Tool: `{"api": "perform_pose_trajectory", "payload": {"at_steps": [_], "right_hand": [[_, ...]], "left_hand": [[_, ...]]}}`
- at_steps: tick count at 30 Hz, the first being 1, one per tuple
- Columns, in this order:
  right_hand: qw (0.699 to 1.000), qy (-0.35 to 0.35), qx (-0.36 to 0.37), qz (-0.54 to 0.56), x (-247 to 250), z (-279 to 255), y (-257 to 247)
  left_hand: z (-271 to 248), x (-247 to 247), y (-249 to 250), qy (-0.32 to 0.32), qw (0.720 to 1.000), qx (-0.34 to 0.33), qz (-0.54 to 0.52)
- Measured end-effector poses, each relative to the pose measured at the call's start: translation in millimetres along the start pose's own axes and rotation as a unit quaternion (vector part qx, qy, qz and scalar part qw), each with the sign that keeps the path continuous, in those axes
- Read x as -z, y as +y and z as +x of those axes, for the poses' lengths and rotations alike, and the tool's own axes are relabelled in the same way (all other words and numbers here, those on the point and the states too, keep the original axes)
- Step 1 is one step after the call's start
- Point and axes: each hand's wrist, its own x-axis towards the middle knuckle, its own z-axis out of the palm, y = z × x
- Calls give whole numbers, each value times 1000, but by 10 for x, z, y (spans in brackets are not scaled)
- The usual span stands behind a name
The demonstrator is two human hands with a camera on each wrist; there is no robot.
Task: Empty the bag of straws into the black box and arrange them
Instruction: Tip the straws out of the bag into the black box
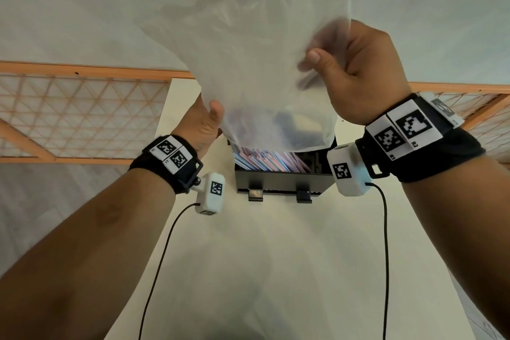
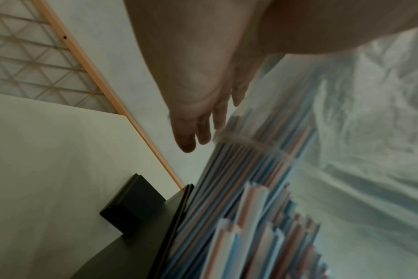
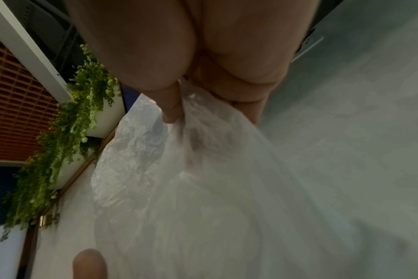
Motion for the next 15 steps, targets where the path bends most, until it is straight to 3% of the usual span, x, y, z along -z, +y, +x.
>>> {"api": "perform_pose_trajectory", "payload": {"at_steps": [3,8,15], "right_hand": [[999,30,23,38,46,22,-113],[994,50,62,70,67,81,-258],[991,65,86,78,68,121,-344]], "left_hand": [[-38,-16,76,-31,999,-10,-26],[-50,75,218,-4,999,-18,-44],[-111,-3,427,-14,997,-55,-53]]}}
